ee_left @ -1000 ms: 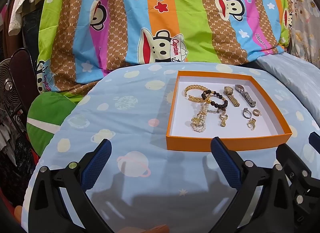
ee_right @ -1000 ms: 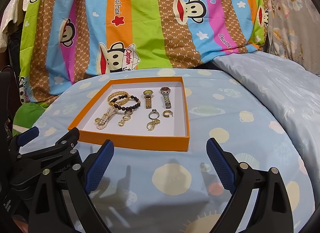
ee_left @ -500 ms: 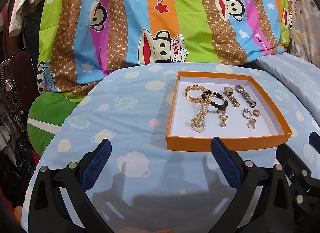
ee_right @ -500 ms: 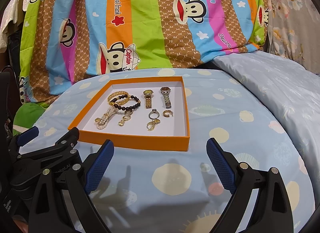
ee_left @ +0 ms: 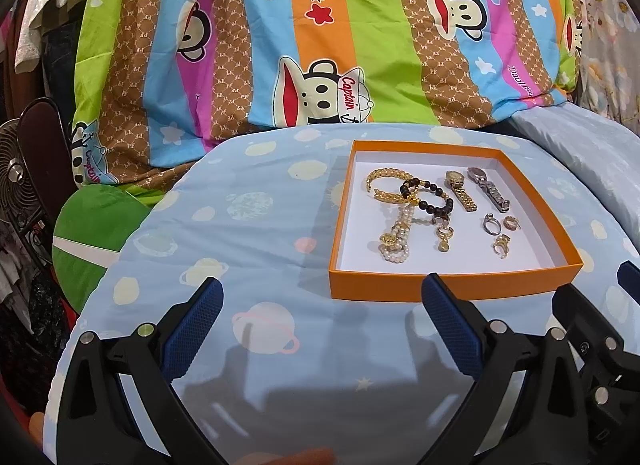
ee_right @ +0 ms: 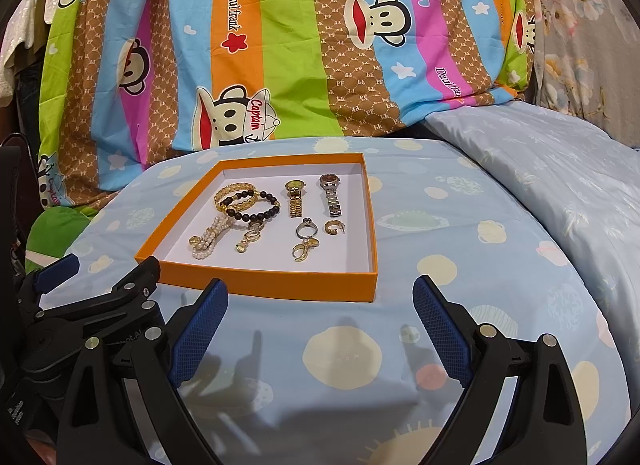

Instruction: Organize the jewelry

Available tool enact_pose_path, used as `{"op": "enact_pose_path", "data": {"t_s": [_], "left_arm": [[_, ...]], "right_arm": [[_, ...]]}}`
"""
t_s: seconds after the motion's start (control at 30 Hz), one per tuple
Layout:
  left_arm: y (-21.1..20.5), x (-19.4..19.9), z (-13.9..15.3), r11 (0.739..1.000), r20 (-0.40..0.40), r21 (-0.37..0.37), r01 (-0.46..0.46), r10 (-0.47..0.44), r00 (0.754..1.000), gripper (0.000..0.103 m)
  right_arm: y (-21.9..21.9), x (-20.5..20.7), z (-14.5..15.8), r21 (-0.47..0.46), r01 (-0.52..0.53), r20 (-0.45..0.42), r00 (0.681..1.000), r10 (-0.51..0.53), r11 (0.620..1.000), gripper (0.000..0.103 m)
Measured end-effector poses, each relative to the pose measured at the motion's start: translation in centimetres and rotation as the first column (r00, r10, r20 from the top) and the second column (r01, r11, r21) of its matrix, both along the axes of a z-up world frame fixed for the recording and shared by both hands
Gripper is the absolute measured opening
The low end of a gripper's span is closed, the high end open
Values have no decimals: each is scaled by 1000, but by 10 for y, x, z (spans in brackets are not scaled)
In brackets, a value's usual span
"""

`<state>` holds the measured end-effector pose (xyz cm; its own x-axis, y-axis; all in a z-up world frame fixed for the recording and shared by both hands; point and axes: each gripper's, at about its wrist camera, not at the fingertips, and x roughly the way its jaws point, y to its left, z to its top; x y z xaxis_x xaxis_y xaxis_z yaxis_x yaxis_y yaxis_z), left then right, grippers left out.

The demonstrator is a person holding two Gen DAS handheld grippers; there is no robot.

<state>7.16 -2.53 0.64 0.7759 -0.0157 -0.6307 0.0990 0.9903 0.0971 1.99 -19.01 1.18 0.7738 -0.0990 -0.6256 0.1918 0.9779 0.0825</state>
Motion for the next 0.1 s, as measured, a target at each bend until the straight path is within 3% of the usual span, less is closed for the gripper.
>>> {"op": "enact_pose_path", "data": {"t_s": [0.1], "left_arm": [[-1,-1,0,1000,0,0,0,0,1000,97]], "right_arm": [[0,0,0,-2,1,2,1000,-1,1000,92]]}}
